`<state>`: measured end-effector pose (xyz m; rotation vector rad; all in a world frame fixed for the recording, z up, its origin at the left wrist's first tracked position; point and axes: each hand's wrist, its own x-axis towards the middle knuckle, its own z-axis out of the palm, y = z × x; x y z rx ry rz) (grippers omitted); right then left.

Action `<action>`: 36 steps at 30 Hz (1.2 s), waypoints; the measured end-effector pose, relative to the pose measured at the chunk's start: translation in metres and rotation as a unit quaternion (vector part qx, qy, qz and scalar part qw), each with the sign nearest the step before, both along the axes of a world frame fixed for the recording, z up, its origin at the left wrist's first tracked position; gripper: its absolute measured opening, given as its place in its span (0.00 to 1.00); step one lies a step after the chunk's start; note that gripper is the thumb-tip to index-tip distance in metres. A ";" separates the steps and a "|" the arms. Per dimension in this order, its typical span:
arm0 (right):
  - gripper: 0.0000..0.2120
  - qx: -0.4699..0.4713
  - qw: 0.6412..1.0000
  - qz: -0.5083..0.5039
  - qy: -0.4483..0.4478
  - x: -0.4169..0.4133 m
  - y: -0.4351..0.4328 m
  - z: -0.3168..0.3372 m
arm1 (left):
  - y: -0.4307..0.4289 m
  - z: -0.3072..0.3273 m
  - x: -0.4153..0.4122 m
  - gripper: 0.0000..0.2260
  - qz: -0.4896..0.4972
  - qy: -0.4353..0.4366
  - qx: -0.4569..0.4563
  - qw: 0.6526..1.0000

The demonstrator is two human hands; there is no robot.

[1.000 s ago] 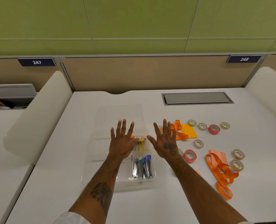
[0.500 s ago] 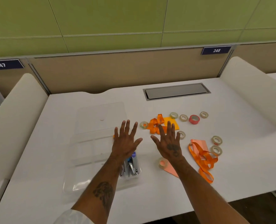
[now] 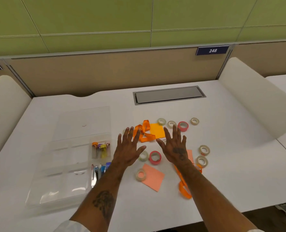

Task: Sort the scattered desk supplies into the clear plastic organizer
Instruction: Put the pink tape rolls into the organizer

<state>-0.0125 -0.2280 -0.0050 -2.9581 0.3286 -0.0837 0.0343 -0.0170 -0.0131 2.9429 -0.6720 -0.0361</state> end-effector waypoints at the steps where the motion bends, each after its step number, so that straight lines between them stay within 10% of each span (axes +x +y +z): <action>1: 0.37 -0.001 1.000 0.002 -0.001 0.002 -0.011 -0.001 | -0.008 -0.002 -0.001 0.35 -0.003 0.003 -0.001 1.000; 36: 0.25 0.070 0.997 0.025 0.036 0.098 -0.137 -0.036 | -0.077 -0.025 -0.030 0.37 0.052 0.161 0.001 0.986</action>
